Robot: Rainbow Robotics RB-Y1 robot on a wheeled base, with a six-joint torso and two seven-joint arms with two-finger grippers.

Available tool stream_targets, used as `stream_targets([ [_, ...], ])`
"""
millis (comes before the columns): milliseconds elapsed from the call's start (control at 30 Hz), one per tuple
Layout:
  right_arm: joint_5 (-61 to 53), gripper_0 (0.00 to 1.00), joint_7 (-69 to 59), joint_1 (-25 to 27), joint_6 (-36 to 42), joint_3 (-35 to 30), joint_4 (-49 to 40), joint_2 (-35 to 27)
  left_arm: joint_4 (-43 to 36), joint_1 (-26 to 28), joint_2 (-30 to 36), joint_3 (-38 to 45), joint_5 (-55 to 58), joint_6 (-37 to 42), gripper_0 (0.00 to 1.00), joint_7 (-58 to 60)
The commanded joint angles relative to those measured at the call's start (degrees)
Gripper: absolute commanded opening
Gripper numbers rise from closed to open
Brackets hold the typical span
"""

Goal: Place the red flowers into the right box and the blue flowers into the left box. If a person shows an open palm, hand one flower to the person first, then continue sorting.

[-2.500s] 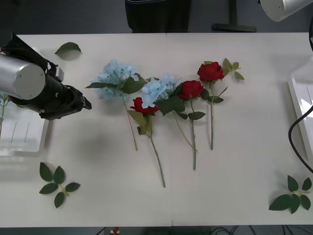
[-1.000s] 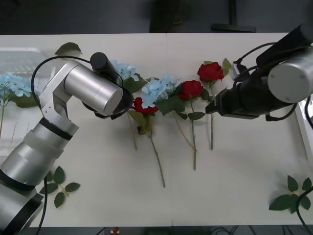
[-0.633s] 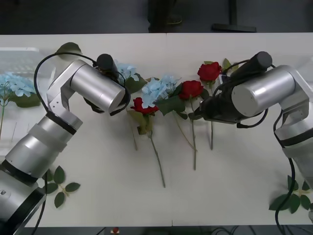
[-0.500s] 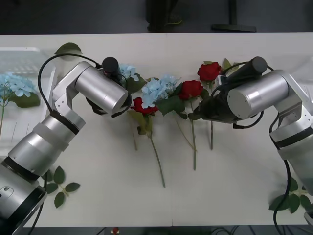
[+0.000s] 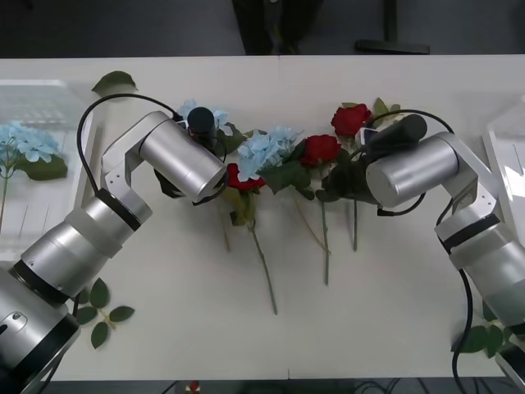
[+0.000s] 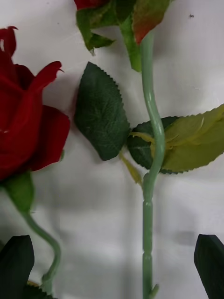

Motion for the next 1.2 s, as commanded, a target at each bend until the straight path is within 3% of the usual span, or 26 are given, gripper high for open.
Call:
stream_targets([
  [33,1.7,1.0,1.7,-1.6,-2.2,1.4,1.1,0.7,-0.6,-1.9,-0.9,-0.4,-0.2,-0.4,0.09,-1.4],
  [67,2.0,1.0,1.9,-1.5,-2.5,1.5,1.6,0.7,-0.6,-1.9,-0.9,-0.4,-0.2,-0.4,0.01,-1.4],
  [767,7.2,0.98,3.3,-1.5,-5.5,2.7,6.3,1.0,-1.5,-1.9,-0.5,0.4,-0.3,1.2,0.0,-1.7],
  [833,7.3,0.93,3.4,-1.4,-5.5,2.7,6.3,1.0,-2.9,-1.9,-0.4,1.8,-0.3,3.3,0.0,-2.0],
  [900,7.7,0.75,3.8,-1.4,-5.5,2.6,6.4,1.0,-5.9,-1.9,-0.2,4.5,-0.3,7.3,0.0,-2.5],
  [967,8.0,0.67,4.1,-1.4,-5.5,2.7,6.8,1.0,-8.0,-1.9,0.2,6.0,-0.6,10.1,0.0,-2.9],
  [1000,8.1,0.53,4.3,-1.4,-5.5,2.9,7.0,1.0,-10.1,-1.9,1.2,7.1,-0.9,12.8,0.0,-3.5],
  [1033,8.3,0.47,4.4,-1.4,-5.5,3.1,7.0,1.0,-10.9,-1.8,1.7,7.5,-1.1,13.9,0.0,-4.2],
  [1100,9.0,0.22,4.8,-1.4,-5.5,3.5,7.2,1.0,-13.4,-1.7,3.9,7.7,-2.4,17.4,0.0,-5.8],
  [1133,9.3,0.03,4.8,-1.5,-5.5,3.7,7.4,1.0,-14.7,-1.7,5.3,7.8,-3.0,19.0,0.0,-6.2],
  [1200,9.5,0.0,5.2,-1.4,-5.5,3.8,7.4,1.0,-16.4,-1.7,8.3,7.7,-3.1,21.1,0.0,-6.6],
])
